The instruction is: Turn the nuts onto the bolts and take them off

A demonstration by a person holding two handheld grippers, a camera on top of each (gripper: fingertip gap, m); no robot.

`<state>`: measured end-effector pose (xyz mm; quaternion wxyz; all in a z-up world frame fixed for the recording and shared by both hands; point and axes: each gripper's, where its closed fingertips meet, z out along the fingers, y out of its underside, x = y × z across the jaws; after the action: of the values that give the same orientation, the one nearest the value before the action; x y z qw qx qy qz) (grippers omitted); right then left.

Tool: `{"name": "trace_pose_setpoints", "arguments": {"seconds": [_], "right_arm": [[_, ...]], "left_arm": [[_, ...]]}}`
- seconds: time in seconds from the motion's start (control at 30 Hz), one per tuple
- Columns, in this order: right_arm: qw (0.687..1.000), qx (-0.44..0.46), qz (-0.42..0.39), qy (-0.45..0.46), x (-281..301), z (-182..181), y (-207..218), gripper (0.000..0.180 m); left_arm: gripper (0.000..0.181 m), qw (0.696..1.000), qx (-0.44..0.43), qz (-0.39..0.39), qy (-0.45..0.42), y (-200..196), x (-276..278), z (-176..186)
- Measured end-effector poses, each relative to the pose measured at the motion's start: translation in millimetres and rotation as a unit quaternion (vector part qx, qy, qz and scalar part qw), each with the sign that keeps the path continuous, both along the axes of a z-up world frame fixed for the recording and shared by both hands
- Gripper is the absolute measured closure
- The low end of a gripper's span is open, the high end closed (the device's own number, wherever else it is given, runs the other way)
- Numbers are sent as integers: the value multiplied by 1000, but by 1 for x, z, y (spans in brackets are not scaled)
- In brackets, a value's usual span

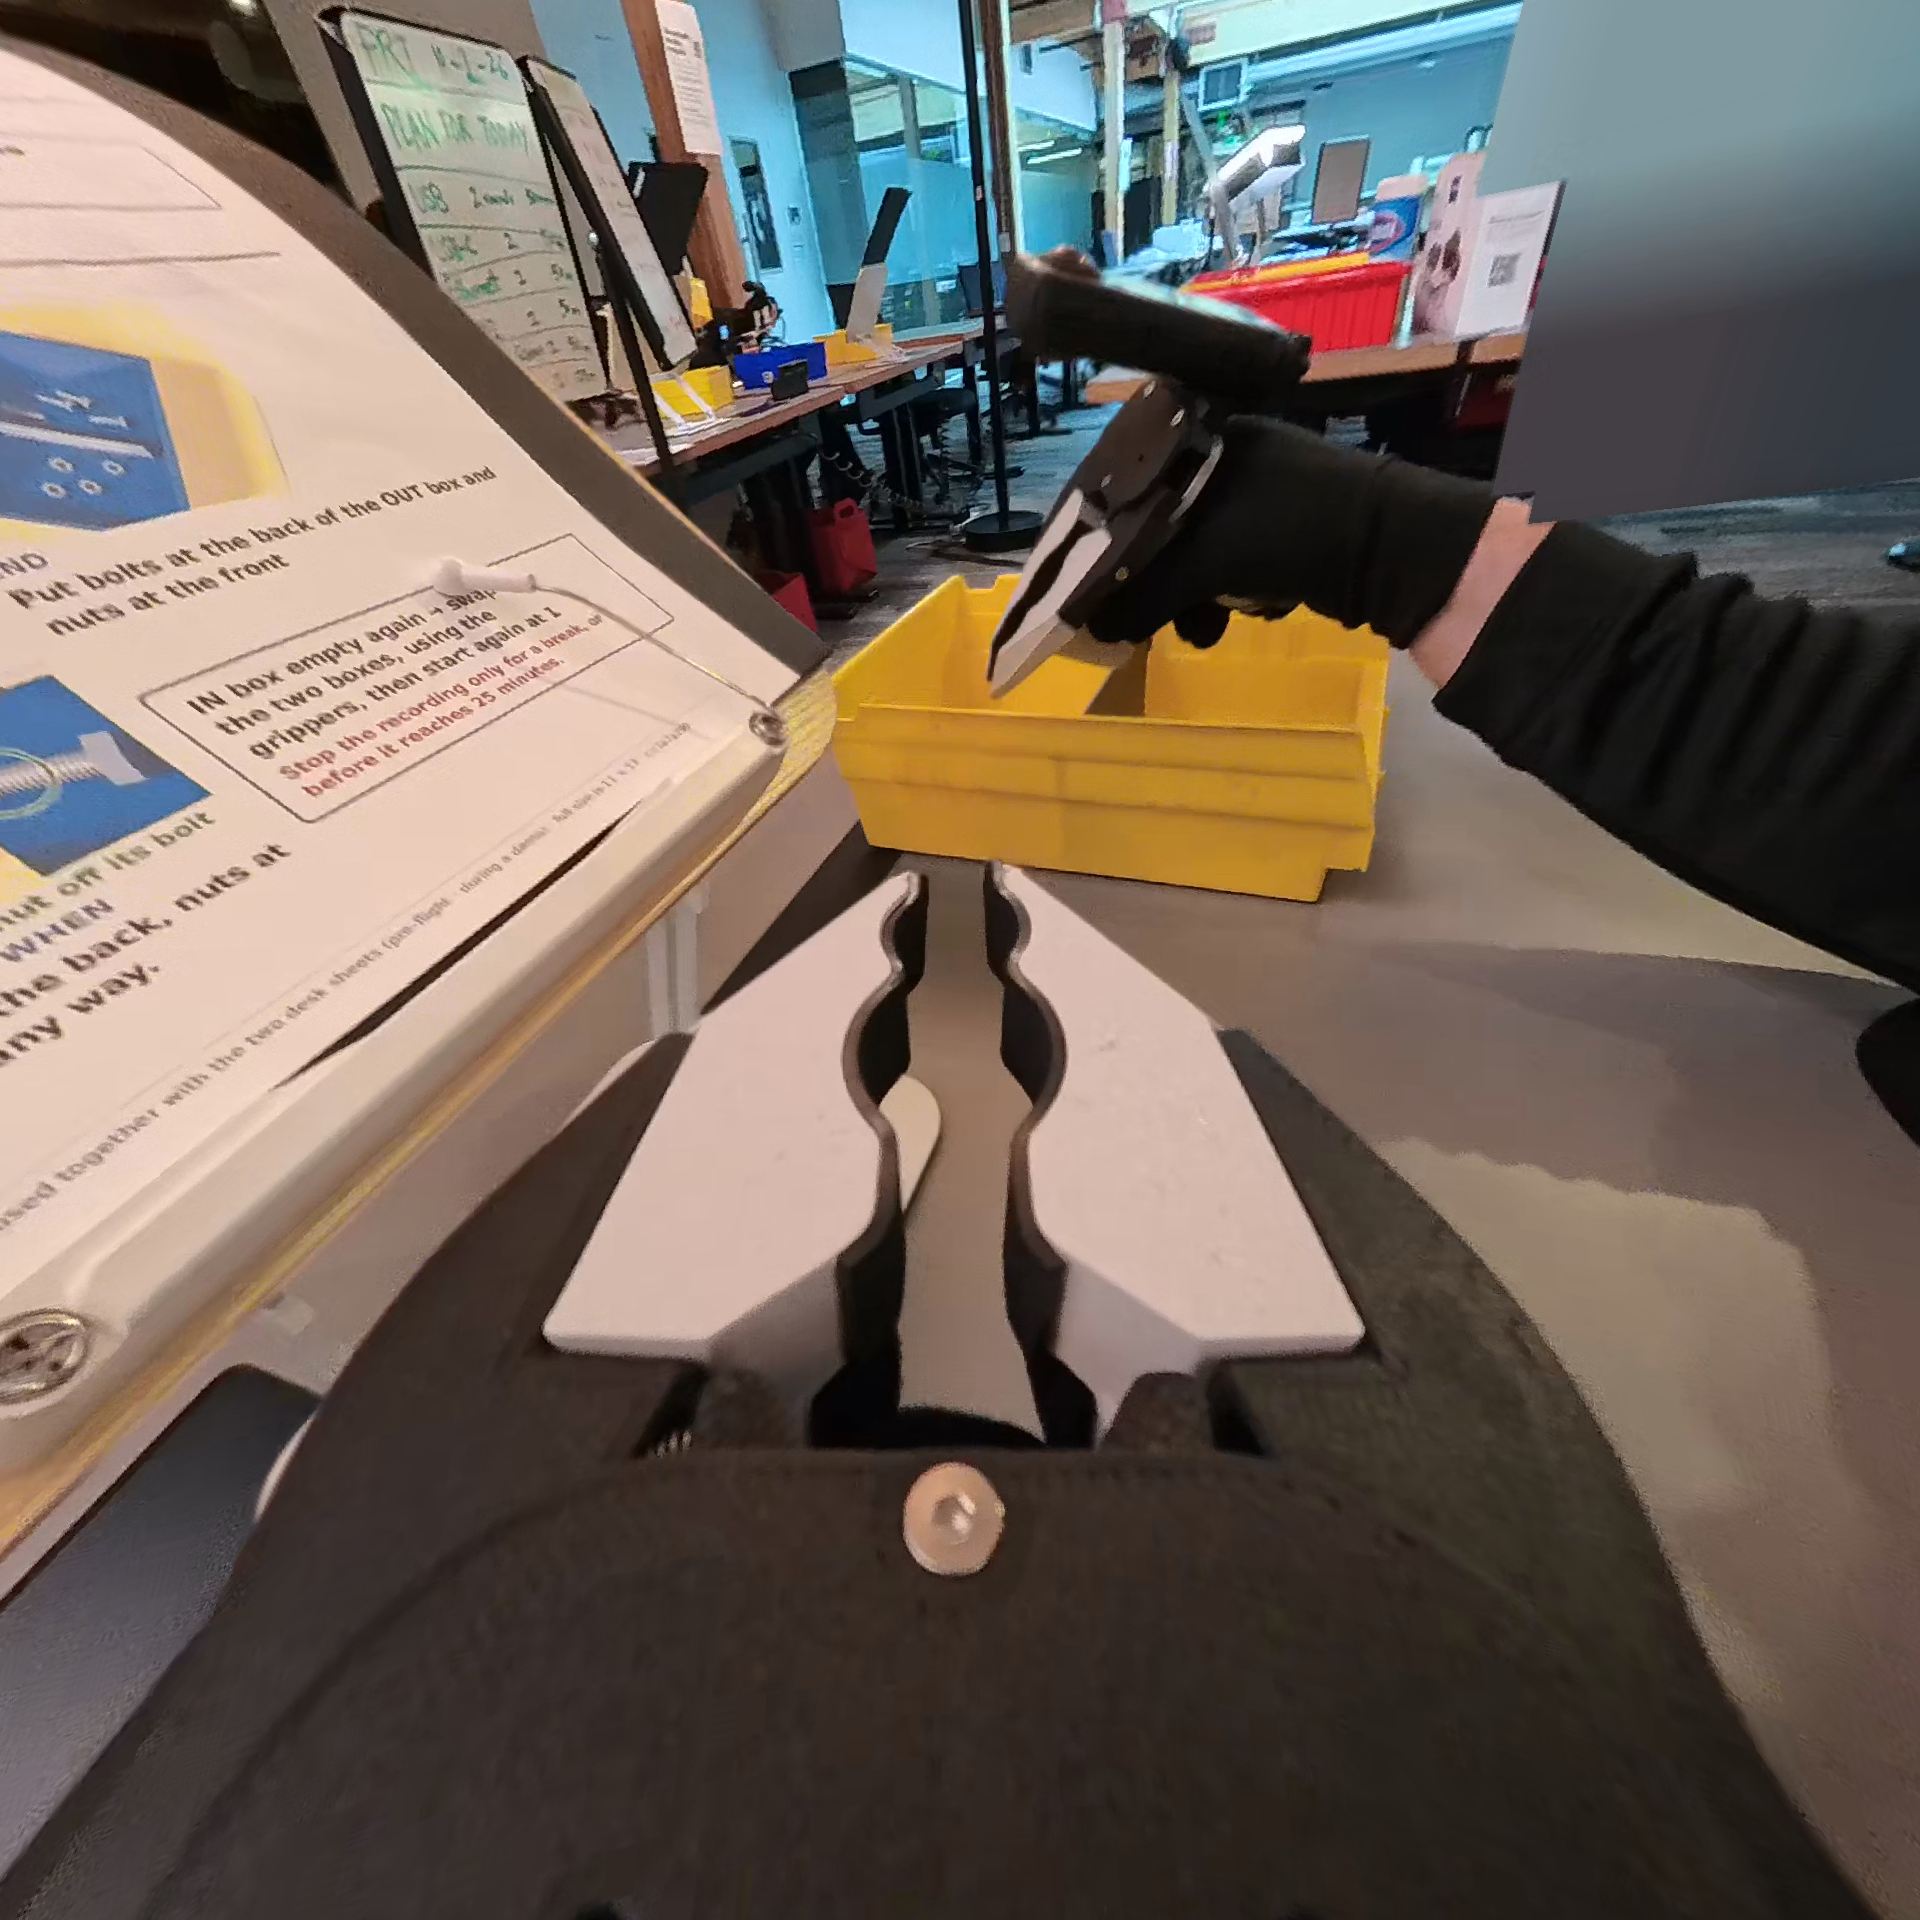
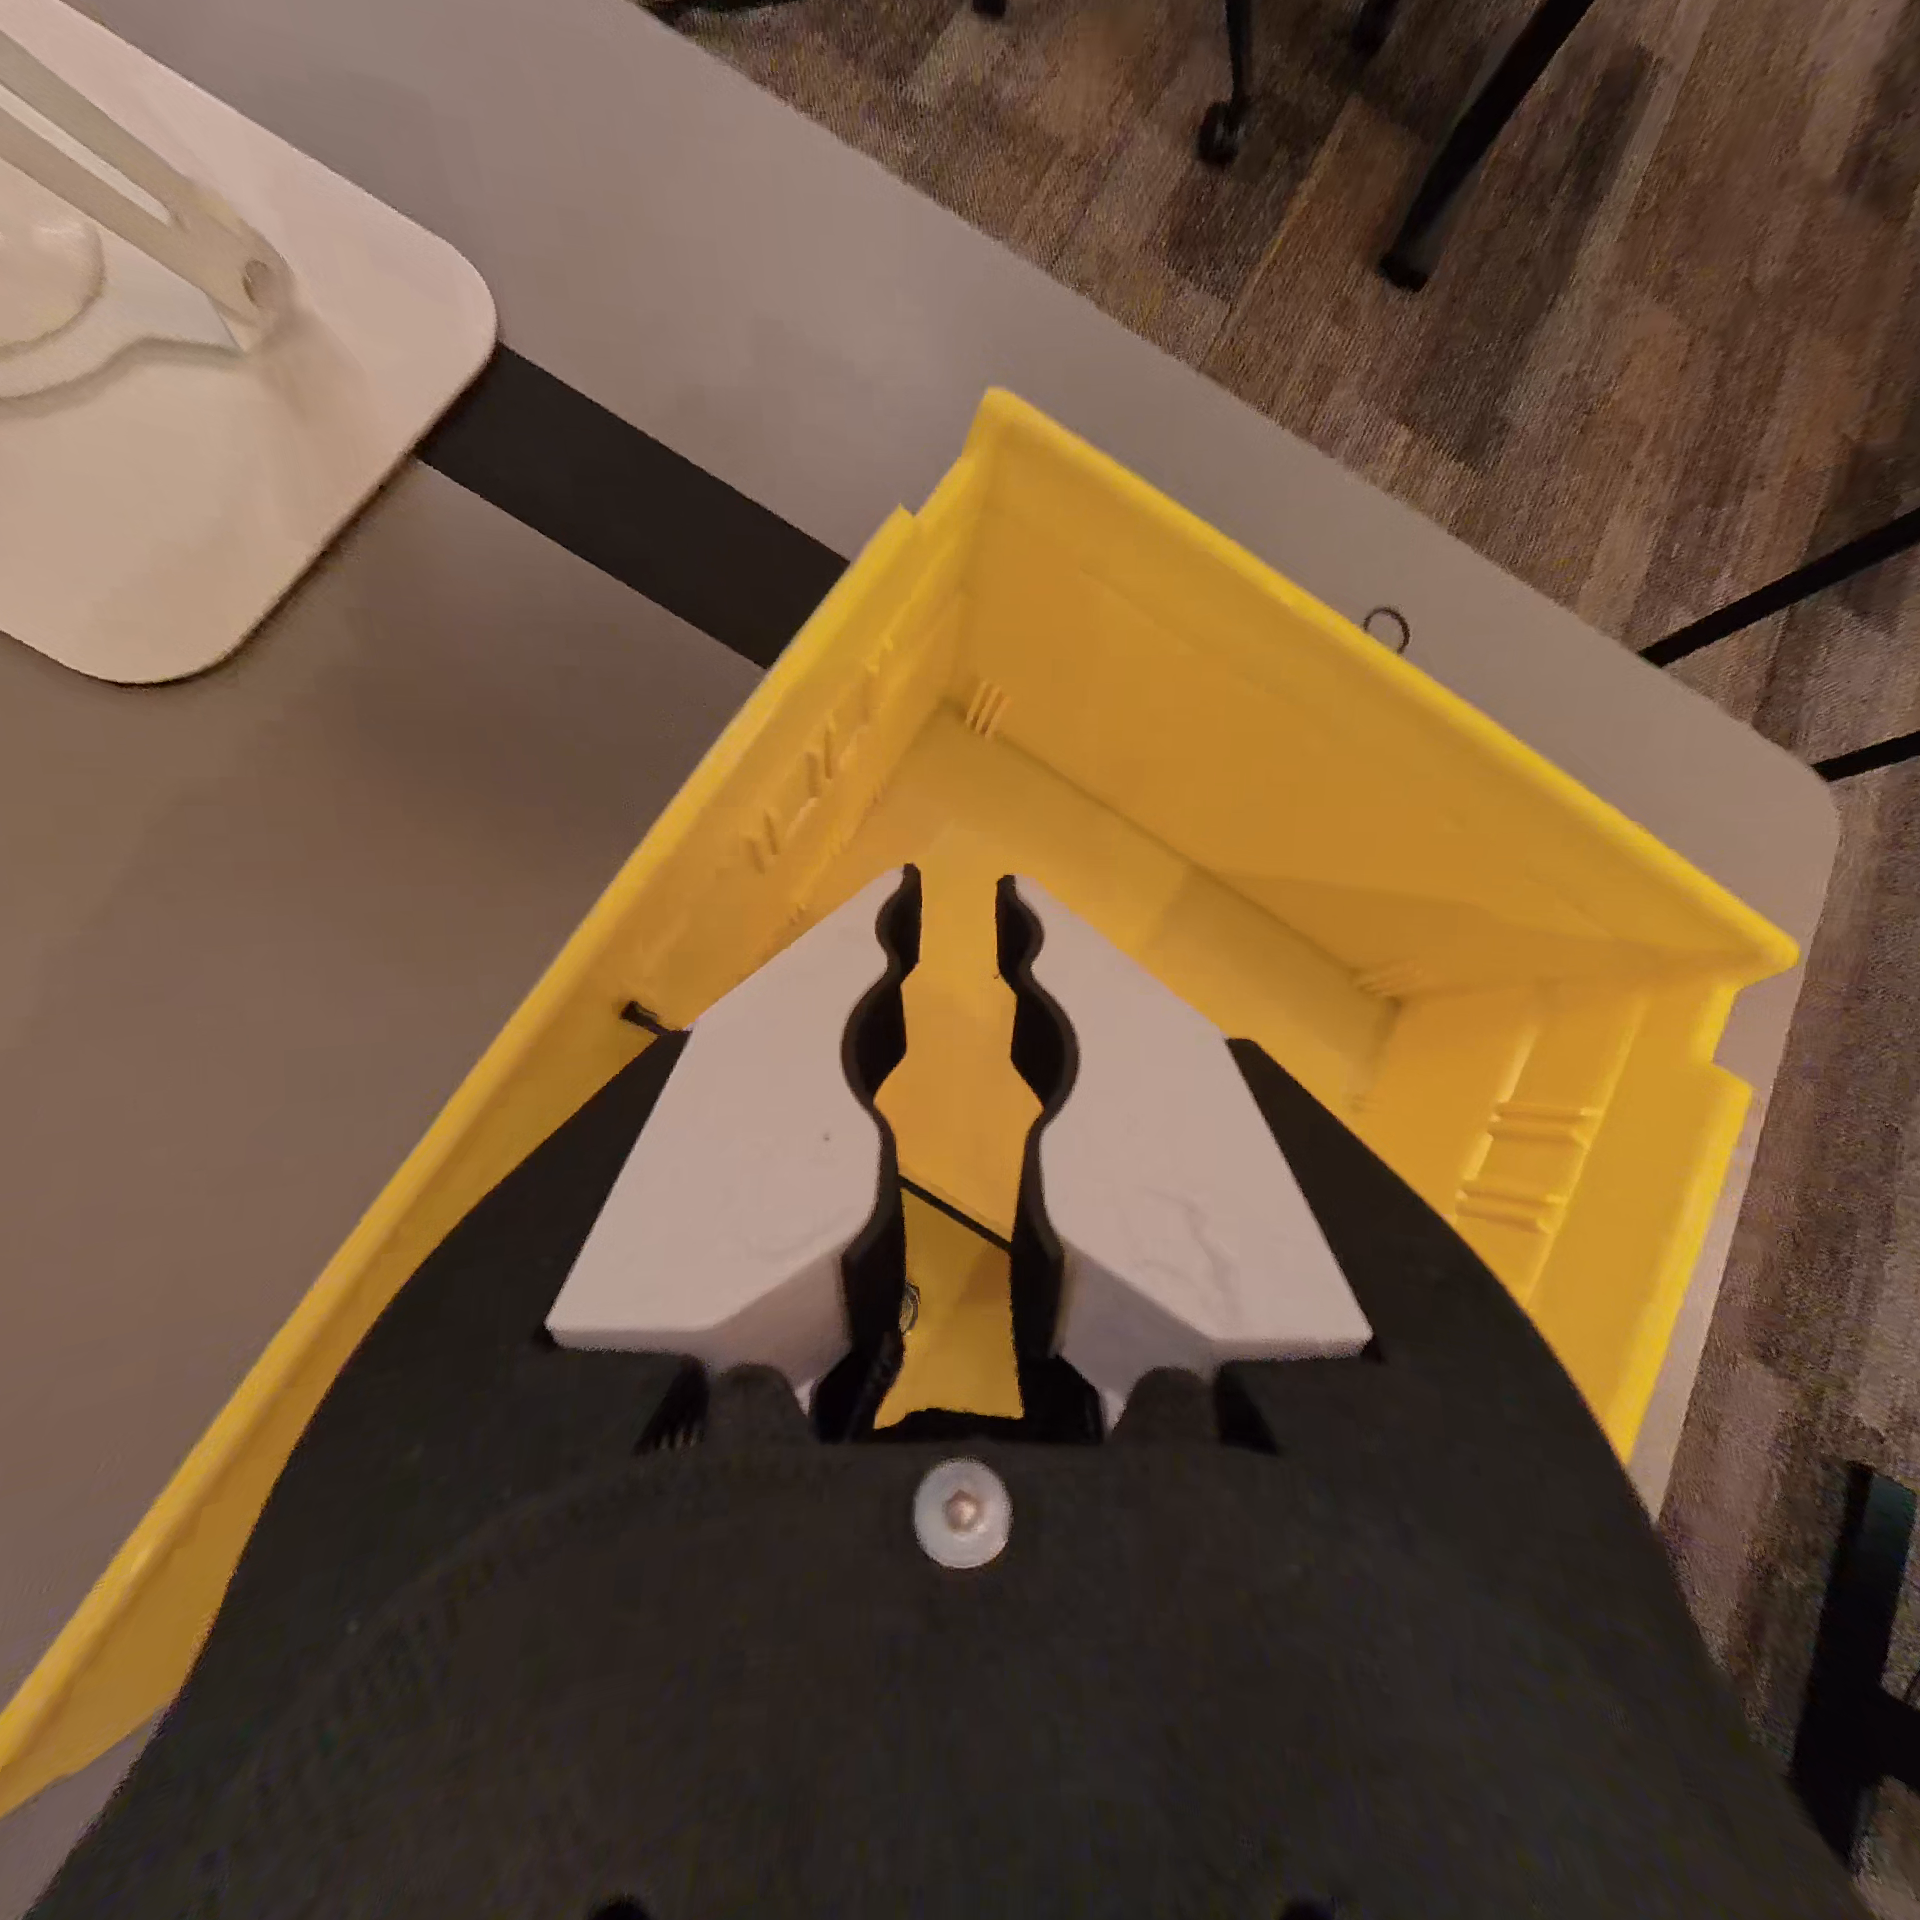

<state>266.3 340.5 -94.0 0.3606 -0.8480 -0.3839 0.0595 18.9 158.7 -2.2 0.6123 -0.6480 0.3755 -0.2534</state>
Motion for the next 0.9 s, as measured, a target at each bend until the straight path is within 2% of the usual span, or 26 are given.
{"name": "trace_pose_setpoints", "arguments": {"seconds": [0.03, 0.27, 0.47, 0.57, 0.67, 0.77, 0.9], "right_arm": [[1000, 6, 5, 7, -3, 6, -2, 167], [996, 64, 42, 47, -23, 57, -15, 166], [991, 93, 68, 69, -35, 86, -28, 166], [988, 98, 85, 86, -43, 94, -34, 166], [987, 98, 96, 84, -50, 94, -37, 165], [985, 96, 112, 84, -61, 94, -40, 165], [983, 99, 134, 81, -76, 95, -46, 165]], "left_arm": [[171, 1000, 4, 4, 9, 0, -1, 2], [167, 987, 44, 70, 135, 3, -40, 23], [162, 953, -2, 179, 246, -7, -142, 42], [162, 914, -62, 243, 318, -24, -213, 28], [159, 857, -141, 287, 404, -52, -284, -1], [148, 815, -233, 290, 444, -81, -334, -40], [127, 749, -300, 267, 527, -105, -386, -99]]}}
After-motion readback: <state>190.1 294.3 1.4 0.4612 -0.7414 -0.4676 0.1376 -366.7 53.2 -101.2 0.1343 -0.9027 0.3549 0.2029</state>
